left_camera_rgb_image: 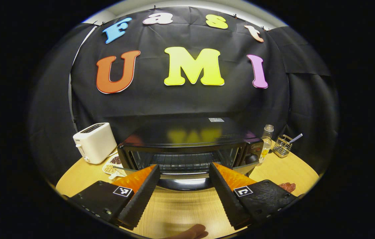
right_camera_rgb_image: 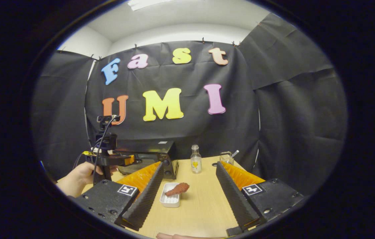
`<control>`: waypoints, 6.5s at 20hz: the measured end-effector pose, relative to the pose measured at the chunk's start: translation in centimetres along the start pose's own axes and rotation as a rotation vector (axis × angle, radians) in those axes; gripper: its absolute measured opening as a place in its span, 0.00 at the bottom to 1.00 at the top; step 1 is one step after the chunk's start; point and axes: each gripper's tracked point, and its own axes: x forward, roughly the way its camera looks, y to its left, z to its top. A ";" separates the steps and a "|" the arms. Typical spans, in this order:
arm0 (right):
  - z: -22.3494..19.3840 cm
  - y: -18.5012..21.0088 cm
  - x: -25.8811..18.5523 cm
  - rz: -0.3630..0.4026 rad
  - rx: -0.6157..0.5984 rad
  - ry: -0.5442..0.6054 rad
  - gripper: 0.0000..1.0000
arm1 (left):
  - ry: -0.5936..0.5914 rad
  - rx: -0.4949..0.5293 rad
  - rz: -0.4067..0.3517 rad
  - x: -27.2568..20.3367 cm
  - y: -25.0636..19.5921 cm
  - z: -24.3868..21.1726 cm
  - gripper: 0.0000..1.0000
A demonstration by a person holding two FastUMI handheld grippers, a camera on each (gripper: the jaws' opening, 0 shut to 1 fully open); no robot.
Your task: Open the electric oven with the left hand, put the food in, and close the electric oven.
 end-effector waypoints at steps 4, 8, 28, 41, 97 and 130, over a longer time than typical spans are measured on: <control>-0.4 0.2 0.3 0.000 -0.008 0.009 0.96 | -0.023 0.002 0.004 -1.9 -0.3 -2.2 0.95; -1.2 0.0 0.7 -0.004 -0.006 0.029 1.00 | -0.011 0.008 0.002 -3.5 -0.5 -4.8 0.95; -3.5 -0.6 2.5 -0.024 -0.008 0.090 1.00 | 0.238 -0.005 -0.006 -5.5 -0.7 -16.2 0.96; -9.0 -0.5 8.9 0.030 0.017 0.290 1.00 | 0.005 -0.061 0.009 -11.7 1.1 -7.5 0.96; -9.9 24.6 15.8 0.356 -0.311 0.211 0.09 | -0.246 -0.040 0.194 -30.1 11.9 0.8 0.96; -16.7 24.9 38.5 0.090 0.426 0.224 0.51 | -0.197 -0.107 0.219 -28.1 16.6 -2.0 0.95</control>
